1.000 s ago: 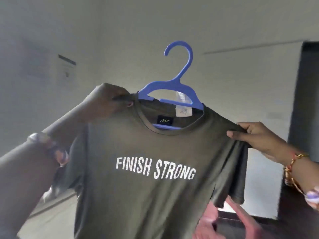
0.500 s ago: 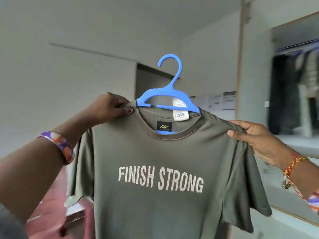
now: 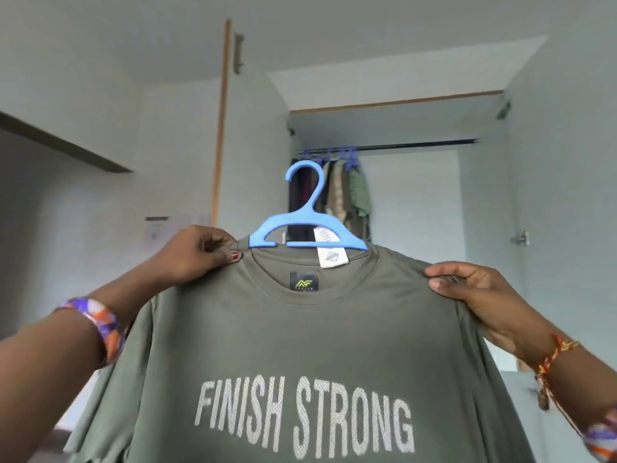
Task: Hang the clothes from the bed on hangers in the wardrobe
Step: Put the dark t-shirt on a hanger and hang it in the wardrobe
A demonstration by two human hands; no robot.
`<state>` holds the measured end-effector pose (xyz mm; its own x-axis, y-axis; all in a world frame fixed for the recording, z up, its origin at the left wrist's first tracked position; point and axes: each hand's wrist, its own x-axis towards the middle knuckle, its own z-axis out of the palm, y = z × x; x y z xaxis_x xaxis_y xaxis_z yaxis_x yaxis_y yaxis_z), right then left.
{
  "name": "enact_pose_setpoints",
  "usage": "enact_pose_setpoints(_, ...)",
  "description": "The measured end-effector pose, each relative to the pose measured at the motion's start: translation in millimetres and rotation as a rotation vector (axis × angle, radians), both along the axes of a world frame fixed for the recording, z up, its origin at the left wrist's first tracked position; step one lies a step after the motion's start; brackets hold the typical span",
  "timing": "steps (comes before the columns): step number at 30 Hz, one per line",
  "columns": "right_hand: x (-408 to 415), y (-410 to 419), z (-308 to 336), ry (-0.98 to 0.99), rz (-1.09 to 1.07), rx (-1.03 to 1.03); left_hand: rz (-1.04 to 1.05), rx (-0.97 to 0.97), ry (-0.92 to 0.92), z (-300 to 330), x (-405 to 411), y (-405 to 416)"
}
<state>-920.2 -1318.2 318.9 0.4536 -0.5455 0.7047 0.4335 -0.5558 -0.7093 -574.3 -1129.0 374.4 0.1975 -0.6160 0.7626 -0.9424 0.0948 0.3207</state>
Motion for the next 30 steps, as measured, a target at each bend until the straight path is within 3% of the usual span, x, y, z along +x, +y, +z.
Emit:
enact_pose_setpoints(5, -10, -100, 29, -0.061, -0.320, -0.103, 0.062, -0.123, -0.101, 18, 1, -152)
enact_pose_setpoints(13, 14, -242, 44, -0.141, -0.616, -0.217, -0.037, 0.003, -0.320, 23, -14, -344)
enact_pose_setpoints(20, 29, -400, 67, -0.254, -0.847, -0.340, 0.080, 0.005, -0.565, 53, 11, -504)
enact_pose_setpoints(30, 69, -541, 123, -0.239, -0.964, -0.399, 0.209, -0.006, -0.578, 121, 40, -617)
